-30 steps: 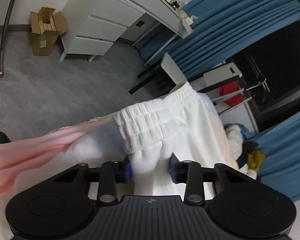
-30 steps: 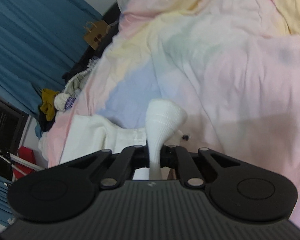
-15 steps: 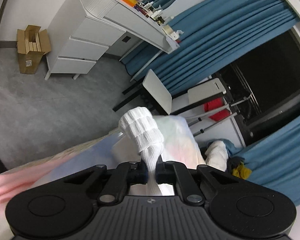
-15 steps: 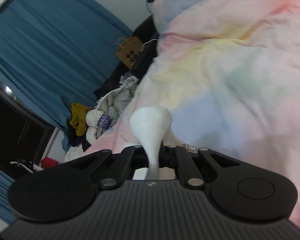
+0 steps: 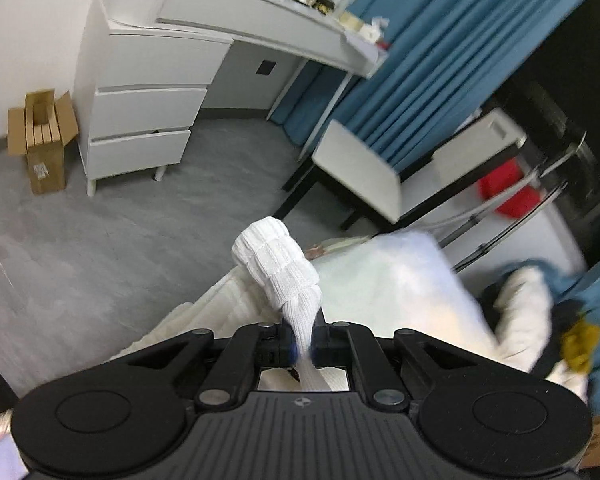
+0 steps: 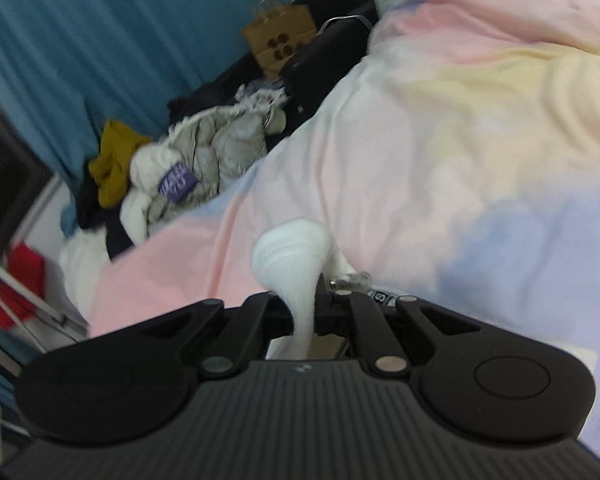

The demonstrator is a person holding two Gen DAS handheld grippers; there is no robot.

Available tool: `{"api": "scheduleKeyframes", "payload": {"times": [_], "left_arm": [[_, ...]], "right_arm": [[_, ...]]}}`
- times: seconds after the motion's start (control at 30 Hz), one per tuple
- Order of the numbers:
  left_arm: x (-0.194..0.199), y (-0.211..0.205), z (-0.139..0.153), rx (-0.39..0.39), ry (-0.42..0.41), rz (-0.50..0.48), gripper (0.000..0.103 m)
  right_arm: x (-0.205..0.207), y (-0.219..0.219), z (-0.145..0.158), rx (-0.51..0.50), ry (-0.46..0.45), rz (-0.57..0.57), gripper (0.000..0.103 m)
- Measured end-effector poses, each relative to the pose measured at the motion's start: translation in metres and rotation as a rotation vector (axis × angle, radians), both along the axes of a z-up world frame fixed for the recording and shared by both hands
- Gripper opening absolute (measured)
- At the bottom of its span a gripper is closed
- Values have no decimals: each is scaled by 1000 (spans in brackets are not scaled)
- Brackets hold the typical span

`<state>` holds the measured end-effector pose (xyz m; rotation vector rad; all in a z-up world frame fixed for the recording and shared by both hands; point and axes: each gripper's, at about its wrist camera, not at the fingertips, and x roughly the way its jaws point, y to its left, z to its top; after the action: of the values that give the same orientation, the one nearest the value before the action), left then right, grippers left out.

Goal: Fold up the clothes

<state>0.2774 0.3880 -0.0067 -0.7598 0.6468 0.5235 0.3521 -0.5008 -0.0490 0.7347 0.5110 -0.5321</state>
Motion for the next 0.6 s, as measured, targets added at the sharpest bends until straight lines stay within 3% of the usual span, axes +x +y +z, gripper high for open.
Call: {"api": "scheduleKeyframes", "payload": {"times": [0.1,0.2,0.3,0.43,0.53,0.6], "left_arm": [[18,-5,-14,24,23,-13,12],[6,-6,-18,28,-15,-36,16],[-22,-9,-13,7,-82,-65,44],[-78,-23,2,-28,-195,-92,61],[-126,-42,7,-67,-277,-84,69],[-156,-56,4,-102,-314,-69,72]], "right_arm": [[12,4,-16,-19,13,30,7],[4,3,-22,-16,-17,62,8],[-13,0,-13,-28,-50,115,16],[-55,-1,5,3,-139,142,36],[-96,0,13,57,-190,112,63],[-123,3,15,74,-210,99,66]]}}
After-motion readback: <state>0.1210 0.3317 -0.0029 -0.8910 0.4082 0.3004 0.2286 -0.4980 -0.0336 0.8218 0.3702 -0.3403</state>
